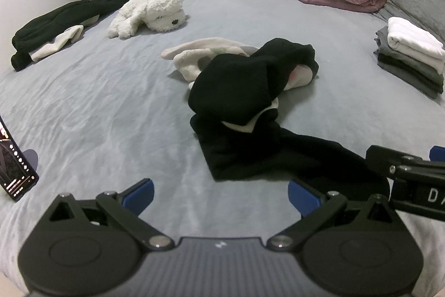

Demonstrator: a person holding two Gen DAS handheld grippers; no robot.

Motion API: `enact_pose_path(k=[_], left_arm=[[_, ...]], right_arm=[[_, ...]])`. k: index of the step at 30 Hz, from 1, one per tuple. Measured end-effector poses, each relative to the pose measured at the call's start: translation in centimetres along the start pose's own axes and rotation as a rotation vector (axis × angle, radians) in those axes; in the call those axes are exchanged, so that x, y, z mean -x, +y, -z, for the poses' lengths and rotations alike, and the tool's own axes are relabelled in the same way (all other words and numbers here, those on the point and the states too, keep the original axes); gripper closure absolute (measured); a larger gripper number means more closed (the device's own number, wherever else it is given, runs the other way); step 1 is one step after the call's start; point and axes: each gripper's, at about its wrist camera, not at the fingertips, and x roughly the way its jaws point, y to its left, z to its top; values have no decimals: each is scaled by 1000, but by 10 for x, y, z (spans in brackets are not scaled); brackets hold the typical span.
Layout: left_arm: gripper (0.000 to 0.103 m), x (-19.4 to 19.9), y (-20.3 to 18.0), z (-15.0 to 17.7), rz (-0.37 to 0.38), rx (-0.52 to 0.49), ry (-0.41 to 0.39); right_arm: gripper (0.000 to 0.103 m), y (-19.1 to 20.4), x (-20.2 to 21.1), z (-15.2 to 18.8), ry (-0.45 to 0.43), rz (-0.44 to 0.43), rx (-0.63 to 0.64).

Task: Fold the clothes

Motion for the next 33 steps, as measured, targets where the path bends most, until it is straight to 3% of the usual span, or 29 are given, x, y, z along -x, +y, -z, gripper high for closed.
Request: enact_pose_path(k=[33], left_arm=[[0,-2,-1,0,-11,-6,9]], right_arm=[[0,-1,-3,1,27,-11,-18]])
